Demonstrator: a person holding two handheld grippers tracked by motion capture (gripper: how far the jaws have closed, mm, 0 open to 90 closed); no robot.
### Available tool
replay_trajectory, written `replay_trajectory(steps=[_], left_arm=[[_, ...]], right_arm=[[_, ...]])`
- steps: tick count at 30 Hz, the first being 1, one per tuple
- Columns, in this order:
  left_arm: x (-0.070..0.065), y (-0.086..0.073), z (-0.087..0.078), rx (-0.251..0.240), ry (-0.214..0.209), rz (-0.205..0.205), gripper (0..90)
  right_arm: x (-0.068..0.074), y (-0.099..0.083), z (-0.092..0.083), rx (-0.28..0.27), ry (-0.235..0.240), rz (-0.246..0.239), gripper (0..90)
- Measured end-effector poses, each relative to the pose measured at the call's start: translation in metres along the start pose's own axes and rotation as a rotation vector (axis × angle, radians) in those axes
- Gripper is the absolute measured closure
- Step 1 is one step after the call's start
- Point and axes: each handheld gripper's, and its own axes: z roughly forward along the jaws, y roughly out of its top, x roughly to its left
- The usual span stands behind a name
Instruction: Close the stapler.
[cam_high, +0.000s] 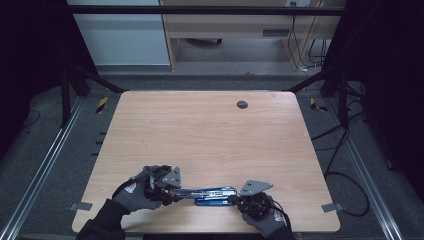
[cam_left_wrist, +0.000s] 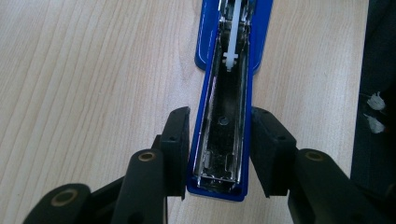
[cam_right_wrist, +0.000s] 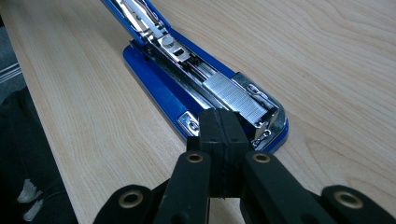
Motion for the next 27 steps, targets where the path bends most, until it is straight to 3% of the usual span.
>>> replay_trajectory(steps=[27], left_arm=[[0.0008,0.0049,-0.0039,0.000,-0.002,0.011,60.4]], right_arm=[[-0.0002,0.0002,0.0000,0.001,0.000,-0.001,90.0]])
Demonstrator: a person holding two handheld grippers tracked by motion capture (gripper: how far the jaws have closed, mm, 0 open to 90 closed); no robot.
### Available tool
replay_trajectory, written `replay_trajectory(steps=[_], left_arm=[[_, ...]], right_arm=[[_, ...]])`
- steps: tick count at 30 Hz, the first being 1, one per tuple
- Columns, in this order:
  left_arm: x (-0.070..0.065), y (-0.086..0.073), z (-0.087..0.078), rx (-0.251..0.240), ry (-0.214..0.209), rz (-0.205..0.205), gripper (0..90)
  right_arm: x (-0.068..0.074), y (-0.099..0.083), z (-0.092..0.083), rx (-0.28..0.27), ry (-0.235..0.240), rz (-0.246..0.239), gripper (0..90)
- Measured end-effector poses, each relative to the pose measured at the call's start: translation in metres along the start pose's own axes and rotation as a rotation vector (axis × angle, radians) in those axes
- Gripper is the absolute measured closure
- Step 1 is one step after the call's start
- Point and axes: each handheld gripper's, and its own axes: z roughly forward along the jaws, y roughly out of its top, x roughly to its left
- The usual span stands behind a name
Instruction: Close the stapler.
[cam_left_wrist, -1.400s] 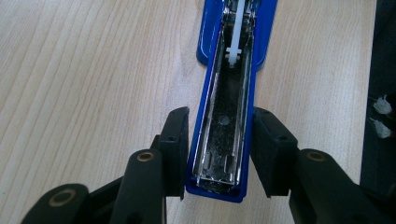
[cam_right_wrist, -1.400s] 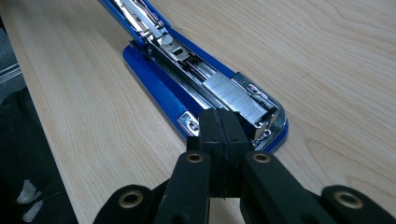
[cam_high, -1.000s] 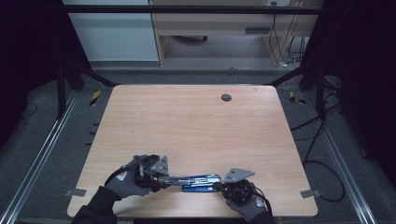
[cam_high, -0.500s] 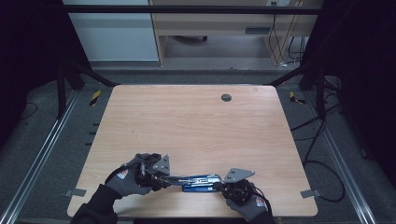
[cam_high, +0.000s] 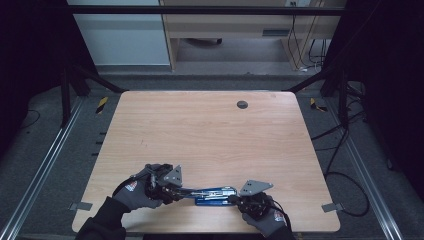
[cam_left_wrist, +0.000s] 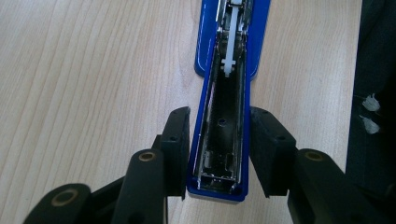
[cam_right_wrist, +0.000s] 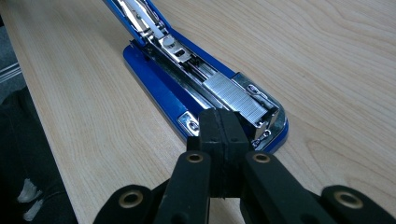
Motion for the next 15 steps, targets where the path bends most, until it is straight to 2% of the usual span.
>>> replay_trajectory(steps=[10,13,15], left_arm=[[-0.0009,0.0017,-0.0021,-0.011,0.003,0.005,60.3],[-0.0014,0.0037,-0.0052,-0.030,0.003,0.005,60.7],[-0.0017,0.0058,-0.0056,-0.021,0.004,0.007,60.9]], right_arm=[[0.0000,0.0000,0.0001,-0.001,0.001,-0.001,90.0],[0.0001,0.0000,0.0001,-0.001,0.001,0.000,90.0],[0.0000,0.0000,0.0000,0.000,0.001,-0.002,90.0]])
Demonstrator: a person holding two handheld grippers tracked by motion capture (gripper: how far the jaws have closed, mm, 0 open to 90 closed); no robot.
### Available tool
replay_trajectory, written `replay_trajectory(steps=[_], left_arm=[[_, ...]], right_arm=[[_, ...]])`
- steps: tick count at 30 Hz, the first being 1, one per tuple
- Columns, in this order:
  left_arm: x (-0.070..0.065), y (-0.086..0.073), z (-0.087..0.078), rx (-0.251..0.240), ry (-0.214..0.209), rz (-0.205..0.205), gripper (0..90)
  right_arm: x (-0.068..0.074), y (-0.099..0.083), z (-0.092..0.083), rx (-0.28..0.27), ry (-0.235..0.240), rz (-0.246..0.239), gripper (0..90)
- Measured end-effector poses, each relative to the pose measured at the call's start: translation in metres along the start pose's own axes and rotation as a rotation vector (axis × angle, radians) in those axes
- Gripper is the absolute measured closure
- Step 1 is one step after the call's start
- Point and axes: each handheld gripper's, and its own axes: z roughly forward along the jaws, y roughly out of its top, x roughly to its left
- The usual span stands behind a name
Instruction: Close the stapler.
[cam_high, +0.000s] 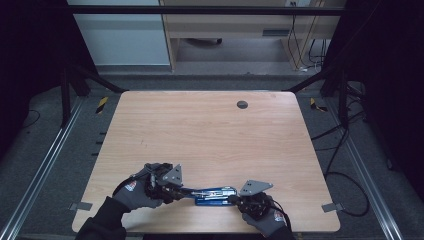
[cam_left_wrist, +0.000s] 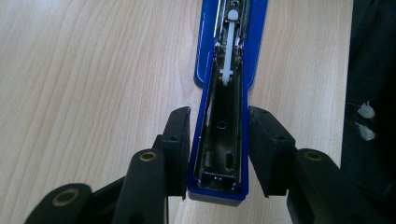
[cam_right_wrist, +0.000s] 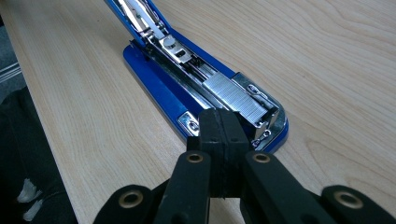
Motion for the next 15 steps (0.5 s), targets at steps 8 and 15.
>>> replay_trajectory(steps=[8,15], left_arm=[[0.0007,0.0017,-0.0002,0.010,-0.003,0.007,61.0],[-0.0003,0.0062,-0.0013,0.027,0.003,0.019,61.2]], right_arm=[[-0.0001,0.0001,0.0000,0.001,0.000,-0.001,90.0],[-0.0001,0.0001,0.0000,0.001,0.000,-0.001,90.0]])
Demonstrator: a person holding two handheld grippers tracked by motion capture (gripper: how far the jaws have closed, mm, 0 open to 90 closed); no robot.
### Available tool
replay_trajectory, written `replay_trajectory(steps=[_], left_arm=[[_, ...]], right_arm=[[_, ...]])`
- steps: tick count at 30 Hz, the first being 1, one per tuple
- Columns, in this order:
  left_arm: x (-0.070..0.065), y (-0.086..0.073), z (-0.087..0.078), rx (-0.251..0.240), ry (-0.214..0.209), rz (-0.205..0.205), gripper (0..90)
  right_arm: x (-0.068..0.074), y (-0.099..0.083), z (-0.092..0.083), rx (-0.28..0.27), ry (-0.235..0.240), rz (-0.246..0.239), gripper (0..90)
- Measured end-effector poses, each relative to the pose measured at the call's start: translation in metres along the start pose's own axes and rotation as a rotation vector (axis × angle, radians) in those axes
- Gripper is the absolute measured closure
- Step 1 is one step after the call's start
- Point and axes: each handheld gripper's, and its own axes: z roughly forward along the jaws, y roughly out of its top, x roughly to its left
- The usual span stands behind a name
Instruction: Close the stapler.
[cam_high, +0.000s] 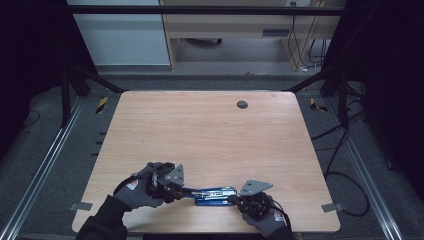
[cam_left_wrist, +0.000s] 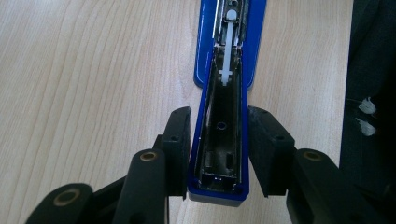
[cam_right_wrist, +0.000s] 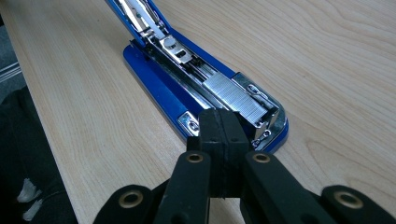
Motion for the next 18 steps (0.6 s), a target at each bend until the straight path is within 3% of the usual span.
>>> replay_trajectory(steps=[18], left_arm=[[0.0014,0.0043,-0.0026,0.000,-0.011,-0.012,61.4]], right_arm=[[0.0004,0.0001,0.0002,-0.001,-0.002,-0.002,90.0]])
